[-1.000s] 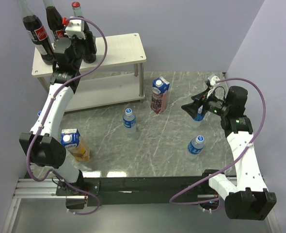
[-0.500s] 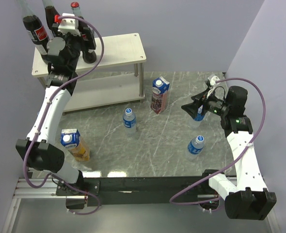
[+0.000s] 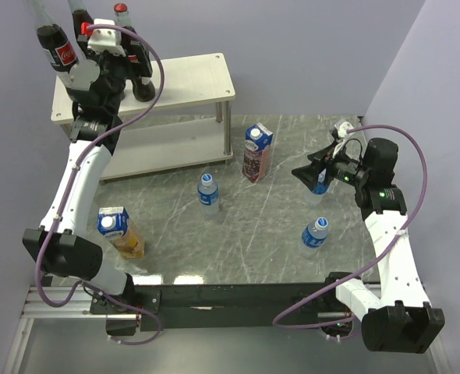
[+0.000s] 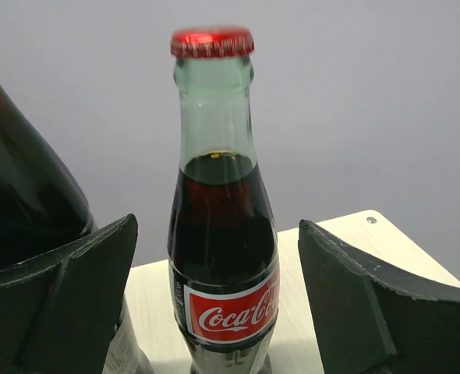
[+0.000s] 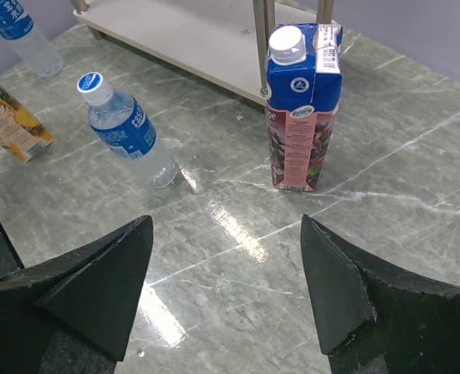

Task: Place and organize the beverage onto the shelf
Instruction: Place the drink on the shelf.

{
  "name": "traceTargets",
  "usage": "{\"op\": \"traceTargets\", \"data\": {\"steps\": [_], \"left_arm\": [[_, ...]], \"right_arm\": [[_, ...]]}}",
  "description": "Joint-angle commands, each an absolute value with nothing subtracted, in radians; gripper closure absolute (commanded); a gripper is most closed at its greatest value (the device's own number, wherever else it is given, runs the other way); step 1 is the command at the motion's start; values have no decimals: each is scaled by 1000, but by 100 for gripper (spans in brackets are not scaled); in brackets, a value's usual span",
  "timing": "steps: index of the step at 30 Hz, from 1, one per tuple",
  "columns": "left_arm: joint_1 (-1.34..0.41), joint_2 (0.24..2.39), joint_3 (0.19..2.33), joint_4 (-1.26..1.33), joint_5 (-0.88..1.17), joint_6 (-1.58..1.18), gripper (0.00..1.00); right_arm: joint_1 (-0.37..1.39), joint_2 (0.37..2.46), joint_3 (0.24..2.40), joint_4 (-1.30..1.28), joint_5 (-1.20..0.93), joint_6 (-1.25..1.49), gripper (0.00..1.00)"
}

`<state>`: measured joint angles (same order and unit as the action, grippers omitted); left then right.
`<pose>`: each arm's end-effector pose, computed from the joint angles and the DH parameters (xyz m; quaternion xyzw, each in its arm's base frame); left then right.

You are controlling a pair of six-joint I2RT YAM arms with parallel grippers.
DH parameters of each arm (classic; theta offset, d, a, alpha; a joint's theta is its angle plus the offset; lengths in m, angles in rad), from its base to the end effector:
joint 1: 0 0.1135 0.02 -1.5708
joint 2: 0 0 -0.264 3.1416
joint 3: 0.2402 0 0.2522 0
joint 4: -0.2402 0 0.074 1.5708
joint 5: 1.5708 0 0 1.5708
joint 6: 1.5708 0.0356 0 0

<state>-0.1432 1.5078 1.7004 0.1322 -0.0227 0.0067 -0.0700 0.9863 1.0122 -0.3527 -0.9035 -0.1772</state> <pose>0.3329 -0.0472 0.5177 0.0345 0.5825 -0.0488 0.8106 0.2100 0.0133 0.3692 -0.2932 0.7165 0.2874 0.5640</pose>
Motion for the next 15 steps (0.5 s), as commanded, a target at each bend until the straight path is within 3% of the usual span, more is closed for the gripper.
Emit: {"op": "traceTargets", "data": {"steps": [1, 15], "left_arm": [[-138, 1440, 1717, 183, -8, 8, 10], [-138, 1359, 1687, 160, 48, -34, 10]], "right_arm": [[-72, 986, 1025, -337, -914, -187, 18], [-71, 986, 1025, -339, -913, -190, 18]]}}
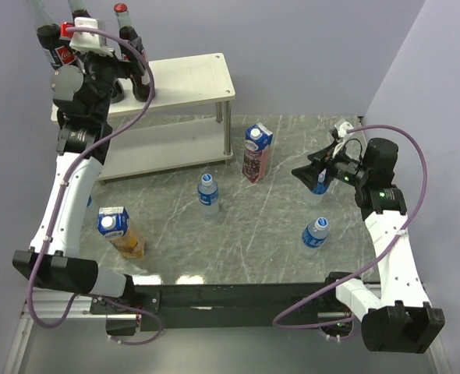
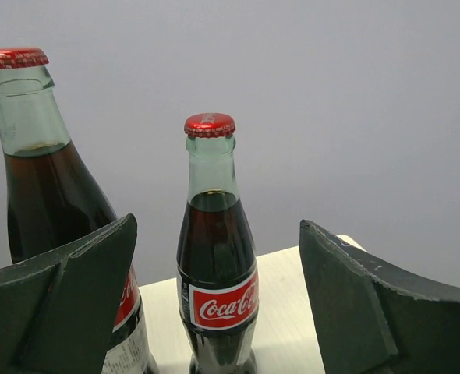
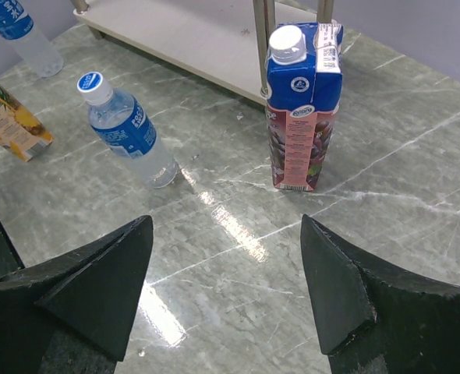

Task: Place and organize the beverage onto the shelf
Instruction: Place the drink on the shelf, then pick up the drink from the center of the board.

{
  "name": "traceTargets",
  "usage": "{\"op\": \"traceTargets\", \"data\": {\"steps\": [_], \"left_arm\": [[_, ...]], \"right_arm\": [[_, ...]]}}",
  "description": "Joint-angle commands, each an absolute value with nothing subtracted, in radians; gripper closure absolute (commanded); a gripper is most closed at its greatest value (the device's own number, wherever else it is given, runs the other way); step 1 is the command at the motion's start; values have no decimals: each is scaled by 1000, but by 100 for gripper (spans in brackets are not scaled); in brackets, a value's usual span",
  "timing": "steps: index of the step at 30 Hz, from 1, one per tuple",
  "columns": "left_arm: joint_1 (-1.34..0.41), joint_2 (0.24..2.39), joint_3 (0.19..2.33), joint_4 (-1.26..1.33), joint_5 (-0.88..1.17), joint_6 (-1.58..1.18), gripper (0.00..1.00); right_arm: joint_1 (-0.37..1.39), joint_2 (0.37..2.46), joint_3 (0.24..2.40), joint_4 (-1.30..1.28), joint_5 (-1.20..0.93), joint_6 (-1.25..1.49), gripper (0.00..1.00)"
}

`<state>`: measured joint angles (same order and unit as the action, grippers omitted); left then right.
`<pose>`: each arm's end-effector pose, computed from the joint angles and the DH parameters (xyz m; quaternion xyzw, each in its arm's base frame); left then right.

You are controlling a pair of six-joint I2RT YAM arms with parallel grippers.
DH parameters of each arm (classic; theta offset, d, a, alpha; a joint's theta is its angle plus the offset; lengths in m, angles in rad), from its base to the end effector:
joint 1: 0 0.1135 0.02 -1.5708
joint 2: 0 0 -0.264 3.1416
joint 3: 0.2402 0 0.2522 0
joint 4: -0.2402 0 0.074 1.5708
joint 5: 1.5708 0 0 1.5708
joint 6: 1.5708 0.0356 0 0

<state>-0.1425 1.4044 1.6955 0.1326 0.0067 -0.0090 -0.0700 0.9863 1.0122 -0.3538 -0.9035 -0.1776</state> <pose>0.2906 -0.0419 0.5467 0.0390 0.5412 -0.0654 0.8374 0.2100 0.0133 0.3691 -0.2931 0.7168 0.2875 0.5636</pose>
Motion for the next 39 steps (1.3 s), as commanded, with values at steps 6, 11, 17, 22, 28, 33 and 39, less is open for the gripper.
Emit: {"op": "traceTargets", "data": {"steps": [6, 11, 17, 22, 28, 33, 39], "left_arm": [[-138, 1276, 1638, 153, 72, -55, 10], [-138, 1181, 1568, 138, 97, -104, 10], [-138, 998, 1424, 89, 162, -193, 10], [-138, 887, 1278, -6, 247, -219, 9], [-138, 750, 1060, -69, 367, -213, 8], [-138, 644, 893, -40, 382, -221, 8], [-138, 591, 772, 18, 383, -238, 8]], "right_arm": [[-71, 985, 1026, -344, -914, -193, 18], [-71, 985, 1032, -359, -914, -210, 18], [-72, 985, 1046, -393, -917, -247, 18], [-71, 979, 1057, -420, -937, -285, 18], [-71, 988, 1074, -480, -988, -365, 18], [-71, 1002, 1071, -512, -977, -405, 18], [-69, 1037, 1072, -526, -973, -420, 18]]}}
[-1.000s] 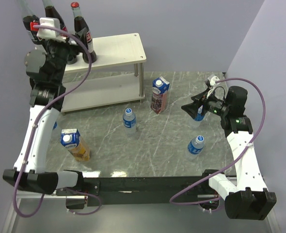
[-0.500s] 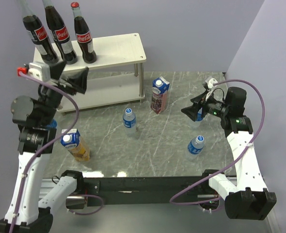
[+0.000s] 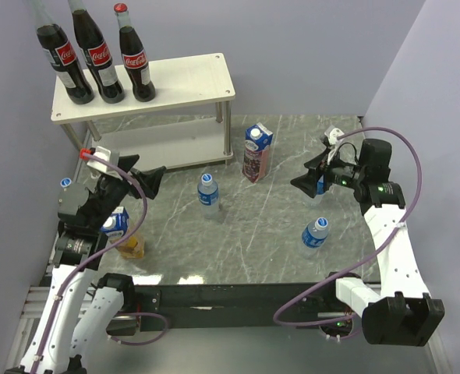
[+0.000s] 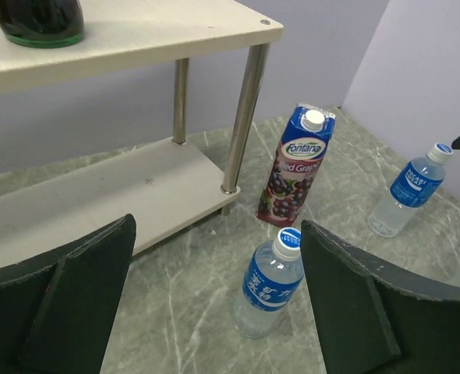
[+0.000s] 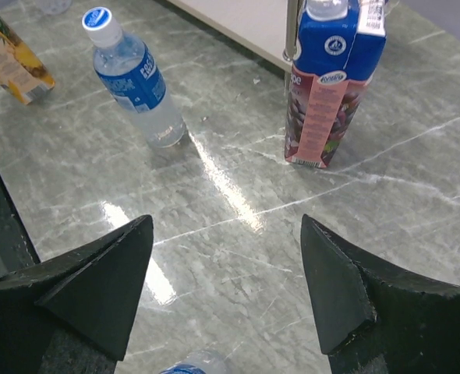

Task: Place and organize the beverage onto the shelf
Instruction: Pick up the drink from the center of the board.

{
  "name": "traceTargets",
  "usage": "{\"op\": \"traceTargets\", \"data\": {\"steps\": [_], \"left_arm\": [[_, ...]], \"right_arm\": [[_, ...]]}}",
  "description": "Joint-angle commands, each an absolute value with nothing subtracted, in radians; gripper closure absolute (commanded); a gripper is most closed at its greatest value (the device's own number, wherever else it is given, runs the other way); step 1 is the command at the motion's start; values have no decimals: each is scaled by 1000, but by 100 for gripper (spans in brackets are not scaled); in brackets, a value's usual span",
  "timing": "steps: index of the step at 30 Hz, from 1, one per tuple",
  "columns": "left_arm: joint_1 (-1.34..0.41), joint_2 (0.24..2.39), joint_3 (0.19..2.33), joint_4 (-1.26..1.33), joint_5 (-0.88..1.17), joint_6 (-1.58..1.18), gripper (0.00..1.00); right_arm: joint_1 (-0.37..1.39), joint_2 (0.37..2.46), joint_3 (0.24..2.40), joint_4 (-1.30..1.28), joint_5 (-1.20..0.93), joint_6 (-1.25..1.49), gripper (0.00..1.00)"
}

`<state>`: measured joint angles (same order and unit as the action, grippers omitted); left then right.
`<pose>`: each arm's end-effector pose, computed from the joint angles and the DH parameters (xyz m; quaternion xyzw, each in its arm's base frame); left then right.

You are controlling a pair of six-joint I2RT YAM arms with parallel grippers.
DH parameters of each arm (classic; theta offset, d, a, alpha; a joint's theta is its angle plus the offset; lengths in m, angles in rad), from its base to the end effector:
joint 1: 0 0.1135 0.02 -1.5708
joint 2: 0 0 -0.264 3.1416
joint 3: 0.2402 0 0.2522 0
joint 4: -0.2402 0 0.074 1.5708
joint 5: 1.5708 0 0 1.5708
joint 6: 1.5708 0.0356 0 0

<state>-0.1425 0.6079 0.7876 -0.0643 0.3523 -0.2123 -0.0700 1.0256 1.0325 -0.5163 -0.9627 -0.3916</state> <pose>0.1371 -0.0321 0.3795 0.1079 0.6590 -0.2445 0.7030 0.2115 0.0145 0.3549 -0.3537 0.7171 0.2861 0.5281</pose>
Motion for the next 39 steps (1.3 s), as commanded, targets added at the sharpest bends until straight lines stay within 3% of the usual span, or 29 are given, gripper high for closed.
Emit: {"op": "traceTargets", "data": {"steps": [1, 24, 39], "left_arm": [[-138, 595, 764, 23, 390, -241, 9], [-138, 588, 724, -55, 396, -213, 0], [-138, 586, 726, -64, 397, -212, 0]], "right_arm": [[-69, 1042, 1074, -529, -973, -426, 18], [38, 1115, 1063, -508, -859, -426, 18], [207, 1186, 1129, -450, -620, -353, 18]]}}
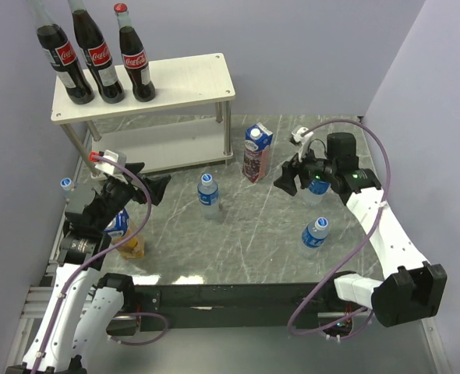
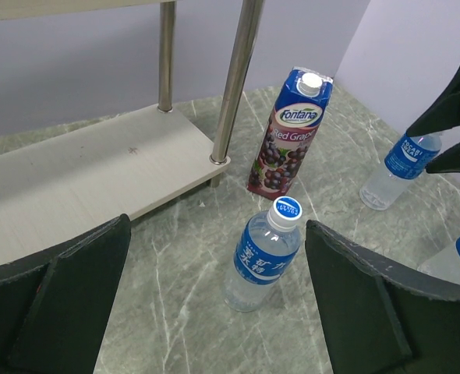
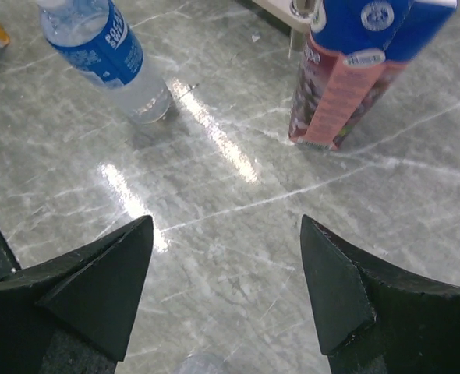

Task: Place and organize the beverage onto the shelf
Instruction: Pick up the drink from the center of the board.

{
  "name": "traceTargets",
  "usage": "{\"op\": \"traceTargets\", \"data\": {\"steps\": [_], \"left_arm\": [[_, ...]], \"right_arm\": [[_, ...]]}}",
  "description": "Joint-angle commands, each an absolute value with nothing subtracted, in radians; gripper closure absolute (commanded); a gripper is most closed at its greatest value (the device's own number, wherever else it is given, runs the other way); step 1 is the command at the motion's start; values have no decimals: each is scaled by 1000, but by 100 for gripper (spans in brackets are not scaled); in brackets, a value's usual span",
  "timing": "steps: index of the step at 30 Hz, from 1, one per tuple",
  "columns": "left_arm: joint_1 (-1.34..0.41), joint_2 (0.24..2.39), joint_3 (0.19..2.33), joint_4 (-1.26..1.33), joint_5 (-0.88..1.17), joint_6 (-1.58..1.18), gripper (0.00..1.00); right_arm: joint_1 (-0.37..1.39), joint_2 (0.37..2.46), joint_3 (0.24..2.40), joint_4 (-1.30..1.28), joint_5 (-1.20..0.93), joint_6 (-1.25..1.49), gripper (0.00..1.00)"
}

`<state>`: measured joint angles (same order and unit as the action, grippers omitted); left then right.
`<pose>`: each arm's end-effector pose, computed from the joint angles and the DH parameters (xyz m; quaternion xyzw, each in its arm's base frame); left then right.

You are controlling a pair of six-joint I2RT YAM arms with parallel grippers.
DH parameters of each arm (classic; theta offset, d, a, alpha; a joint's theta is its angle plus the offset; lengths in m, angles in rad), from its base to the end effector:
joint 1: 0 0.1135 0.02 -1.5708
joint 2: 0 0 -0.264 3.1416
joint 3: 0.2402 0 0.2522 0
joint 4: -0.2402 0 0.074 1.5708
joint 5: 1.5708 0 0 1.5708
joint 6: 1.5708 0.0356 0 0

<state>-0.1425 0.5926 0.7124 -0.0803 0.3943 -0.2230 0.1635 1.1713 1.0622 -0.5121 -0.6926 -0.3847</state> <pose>0.1404 -0.0340 0.3540 0.1138 0.6847 -0.2620 0.6705 0.2428 0.0631 0.3307 -0.3758 0.7634 0.2526 0.4607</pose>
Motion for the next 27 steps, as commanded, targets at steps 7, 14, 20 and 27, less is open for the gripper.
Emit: {"op": "traceTargets", "data": {"steps": [7, 14, 20, 27], "left_arm": [[-138, 583, 727, -67, 393, -209, 0], [-138, 586, 727, -67, 403, -209, 1], [-140, 612, 704, -12, 538, -227, 1], [-199, 722, 695, -14, 548, -232, 0]], "right_arm": [[267, 1276, 1224, -452, -543, -307, 18], [327, 1301, 1243, -480, -558, -345, 19], [377, 1310, 1273, -531, -594, -397, 19], [382, 1284, 1247, -511, -653, -394, 18]]}}
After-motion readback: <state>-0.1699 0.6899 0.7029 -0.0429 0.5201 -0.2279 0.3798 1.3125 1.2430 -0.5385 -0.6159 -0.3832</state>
